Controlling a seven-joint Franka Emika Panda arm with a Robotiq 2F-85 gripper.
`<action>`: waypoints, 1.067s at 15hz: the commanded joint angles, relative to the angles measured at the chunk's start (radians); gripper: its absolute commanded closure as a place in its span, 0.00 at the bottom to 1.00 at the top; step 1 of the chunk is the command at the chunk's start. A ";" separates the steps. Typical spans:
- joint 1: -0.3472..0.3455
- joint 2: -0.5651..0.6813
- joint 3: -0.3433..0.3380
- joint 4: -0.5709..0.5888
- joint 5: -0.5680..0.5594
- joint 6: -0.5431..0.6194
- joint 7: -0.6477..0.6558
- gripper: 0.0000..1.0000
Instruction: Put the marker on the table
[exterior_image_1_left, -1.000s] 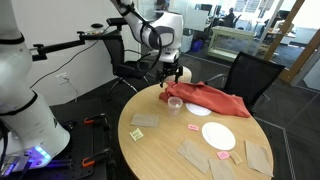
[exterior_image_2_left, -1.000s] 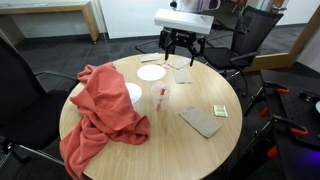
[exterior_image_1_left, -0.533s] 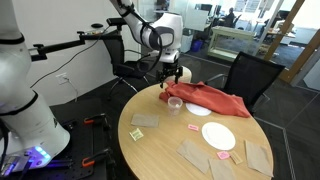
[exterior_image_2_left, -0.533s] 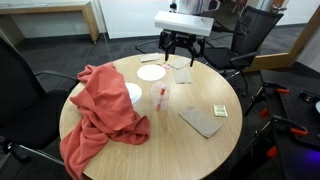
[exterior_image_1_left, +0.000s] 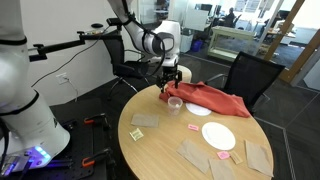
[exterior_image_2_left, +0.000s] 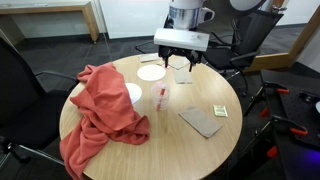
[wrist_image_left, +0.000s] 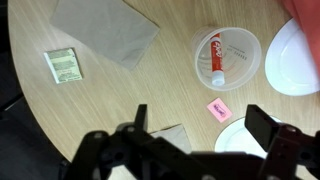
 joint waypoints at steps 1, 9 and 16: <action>0.037 0.061 -0.034 0.051 -0.036 0.039 0.029 0.05; 0.088 0.180 -0.078 0.133 -0.027 0.104 0.023 0.23; 0.111 0.263 -0.102 0.208 -0.006 0.094 0.016 0.55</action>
